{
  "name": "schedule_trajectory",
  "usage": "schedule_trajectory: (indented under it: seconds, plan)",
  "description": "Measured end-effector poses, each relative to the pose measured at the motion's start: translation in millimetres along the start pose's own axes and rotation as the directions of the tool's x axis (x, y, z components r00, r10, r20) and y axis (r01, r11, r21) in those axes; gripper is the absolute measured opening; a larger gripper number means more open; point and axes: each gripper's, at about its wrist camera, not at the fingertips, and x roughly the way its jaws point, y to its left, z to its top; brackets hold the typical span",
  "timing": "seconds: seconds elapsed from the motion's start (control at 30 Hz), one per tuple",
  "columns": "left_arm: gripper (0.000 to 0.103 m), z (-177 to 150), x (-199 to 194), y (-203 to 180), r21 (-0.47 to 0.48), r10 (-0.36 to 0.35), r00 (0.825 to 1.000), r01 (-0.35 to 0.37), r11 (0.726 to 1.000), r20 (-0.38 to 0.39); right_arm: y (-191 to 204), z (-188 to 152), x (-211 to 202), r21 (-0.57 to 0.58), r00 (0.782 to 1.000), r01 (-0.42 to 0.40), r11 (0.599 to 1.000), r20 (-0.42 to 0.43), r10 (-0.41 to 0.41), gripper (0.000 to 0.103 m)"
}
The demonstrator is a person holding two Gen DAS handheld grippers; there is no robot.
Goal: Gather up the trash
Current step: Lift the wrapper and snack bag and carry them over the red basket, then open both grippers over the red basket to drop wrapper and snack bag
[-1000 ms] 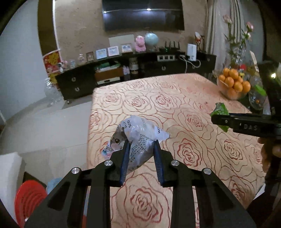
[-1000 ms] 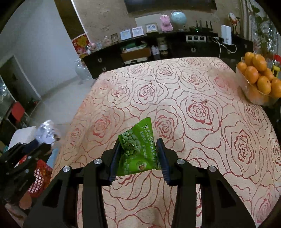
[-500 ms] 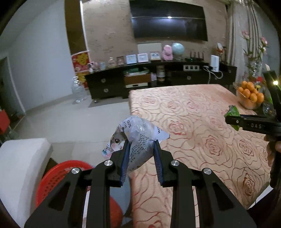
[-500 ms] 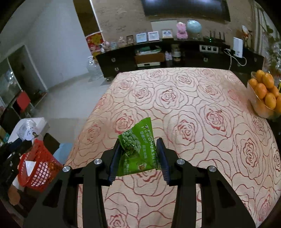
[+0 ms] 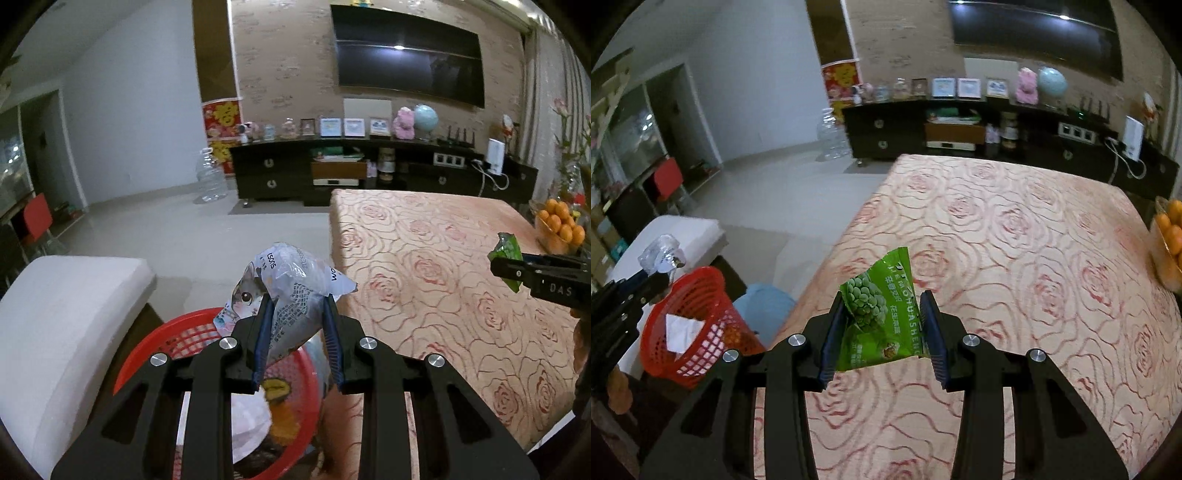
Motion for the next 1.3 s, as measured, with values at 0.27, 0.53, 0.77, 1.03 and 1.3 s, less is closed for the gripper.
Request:
schedule_trajectory:
  seconds: [0.27,0.53,0.77,1.03,1.3]
  plan:
    - [0.026,-5.8,-2.4,33.0,-0.055,0.051,0.999,-0.051,0.997,-0.016,48.1,7.1,9.3,-0.064,0.997,-0.081,0.995,-0.002,0.081,0.039]
    - [0.026,-15.6,1.2,65.7,-0.096,0.105,0.993,-0.109,0.989,-0.047,95.6,10.0,22.4,-0.131,0.985,-0.172,0.976,-0.022,0.171,0.04]
    - [0.026,-22.1,-0.7,95.2,-0.161,0.132,0.989,-0.141,0.977,-0.063,131.7,14.3,31.2,-0.169,0.966,-0.258,0.951,-0.057,0.252,0.04]
    - [0.026,-25.0,-0.2,116.9,-0.219,0.162,0.983,-0.178,0.959,-0.09,180.1,38.6,43.7,-0.221,0.935,-0.355,0.909,-0.104,0.34,0.04]
    - [0.026,-30.1,14.1,119.5,-0.202,0.178,0.974,-0.204,0.958,-0.141,197.9,21.8,74.2,-0.206,0.903,-0.418,0.885,-0.195,0.382,0.04]
